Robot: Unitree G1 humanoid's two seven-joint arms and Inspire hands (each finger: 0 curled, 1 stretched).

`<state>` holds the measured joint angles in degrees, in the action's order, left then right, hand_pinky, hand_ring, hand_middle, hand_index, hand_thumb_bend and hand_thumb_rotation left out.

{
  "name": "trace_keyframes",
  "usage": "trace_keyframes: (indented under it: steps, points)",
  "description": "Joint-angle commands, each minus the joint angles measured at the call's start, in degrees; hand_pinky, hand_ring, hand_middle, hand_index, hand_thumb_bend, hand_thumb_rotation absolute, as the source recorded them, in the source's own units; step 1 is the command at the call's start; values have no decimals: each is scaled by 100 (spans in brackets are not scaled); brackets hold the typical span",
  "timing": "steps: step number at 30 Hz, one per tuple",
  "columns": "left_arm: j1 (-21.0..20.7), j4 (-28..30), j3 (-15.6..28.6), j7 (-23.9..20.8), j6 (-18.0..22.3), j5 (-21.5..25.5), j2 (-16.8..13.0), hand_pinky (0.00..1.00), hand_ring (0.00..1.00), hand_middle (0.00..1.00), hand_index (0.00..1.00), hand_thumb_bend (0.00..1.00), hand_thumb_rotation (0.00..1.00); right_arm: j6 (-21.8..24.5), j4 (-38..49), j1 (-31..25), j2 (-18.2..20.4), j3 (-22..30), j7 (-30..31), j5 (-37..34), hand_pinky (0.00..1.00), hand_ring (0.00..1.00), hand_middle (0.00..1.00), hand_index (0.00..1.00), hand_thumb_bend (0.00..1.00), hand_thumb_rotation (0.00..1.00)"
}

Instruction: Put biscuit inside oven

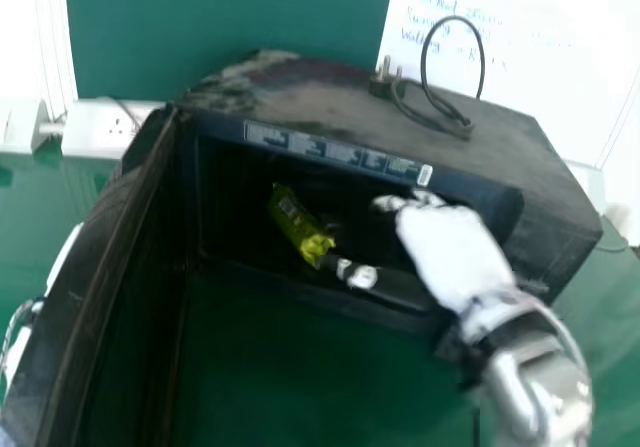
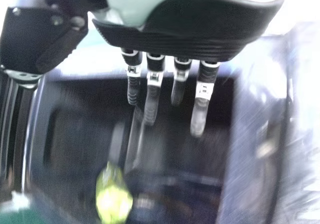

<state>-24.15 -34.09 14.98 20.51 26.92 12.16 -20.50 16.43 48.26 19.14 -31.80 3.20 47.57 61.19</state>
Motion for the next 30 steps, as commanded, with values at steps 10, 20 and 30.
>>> trace_keyframes:
  steps: [10, 20, 30]
  points:
    - [141, 98, 111, 238, 748, 275, 114, 30, 36, 41, 49, 52, 7, 378, 1065, -532, 579, 1847, -1114, -1678, 33, 44, 55, 68, 75, 48]
    - [316, 493, -47, 270, 1408, 95, 141, 31, 37, 43, 49, 51, 8, 435, 859, -311, 731, 2600, -2361, -2390, 23, 31, 43, 60, 68, 28]
    - [578, 1248, -293, 163, 1549, -477, 16, 29, 35, 43, 49, 51, 7, 366, 347, -152, 758, 2623, -3560, -2161, 18, 23, 36, 52, 72, 41]
